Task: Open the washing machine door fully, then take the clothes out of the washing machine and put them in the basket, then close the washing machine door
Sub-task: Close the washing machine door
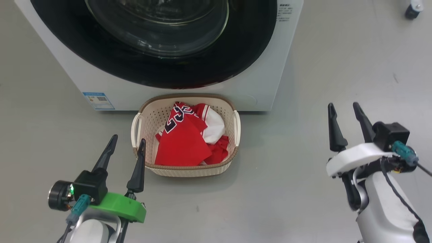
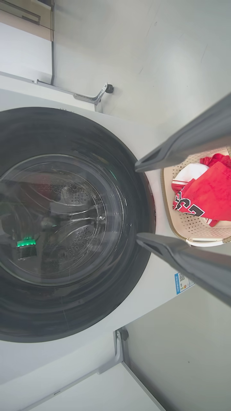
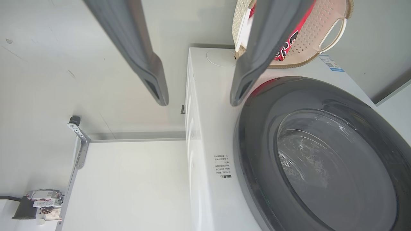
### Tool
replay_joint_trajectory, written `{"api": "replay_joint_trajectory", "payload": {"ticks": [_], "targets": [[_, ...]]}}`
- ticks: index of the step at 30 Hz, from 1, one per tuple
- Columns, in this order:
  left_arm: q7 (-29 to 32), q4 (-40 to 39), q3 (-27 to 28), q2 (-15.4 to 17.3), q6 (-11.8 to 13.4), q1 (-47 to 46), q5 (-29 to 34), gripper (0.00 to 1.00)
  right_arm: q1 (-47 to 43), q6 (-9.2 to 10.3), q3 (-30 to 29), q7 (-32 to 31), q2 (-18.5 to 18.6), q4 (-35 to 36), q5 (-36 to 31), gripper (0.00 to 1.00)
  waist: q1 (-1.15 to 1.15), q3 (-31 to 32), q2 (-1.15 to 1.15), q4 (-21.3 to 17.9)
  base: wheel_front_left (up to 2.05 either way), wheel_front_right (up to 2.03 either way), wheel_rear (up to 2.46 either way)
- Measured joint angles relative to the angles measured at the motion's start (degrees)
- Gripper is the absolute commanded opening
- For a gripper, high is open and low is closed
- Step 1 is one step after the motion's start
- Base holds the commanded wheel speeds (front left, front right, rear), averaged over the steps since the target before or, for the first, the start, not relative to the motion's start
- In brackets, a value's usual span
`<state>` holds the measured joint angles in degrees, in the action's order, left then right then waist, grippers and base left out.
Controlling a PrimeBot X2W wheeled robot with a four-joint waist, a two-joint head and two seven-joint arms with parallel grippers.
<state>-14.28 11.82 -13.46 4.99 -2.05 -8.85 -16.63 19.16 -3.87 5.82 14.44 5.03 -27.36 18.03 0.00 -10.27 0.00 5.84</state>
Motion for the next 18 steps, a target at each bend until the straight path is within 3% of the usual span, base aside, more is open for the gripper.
{"api": "replay_joint_trajectory", "payload": {"ticks": [18], "targets": [[0.00,0.25,0.26,0.42,0.09,4.64,-0.48,1.00,-13.90,2.54,-0.55,-0.01,-1.41,7.51,0.01,1.00,0.00,5.81,0.00,-2.38,0.00,0.00,0.00]]}}
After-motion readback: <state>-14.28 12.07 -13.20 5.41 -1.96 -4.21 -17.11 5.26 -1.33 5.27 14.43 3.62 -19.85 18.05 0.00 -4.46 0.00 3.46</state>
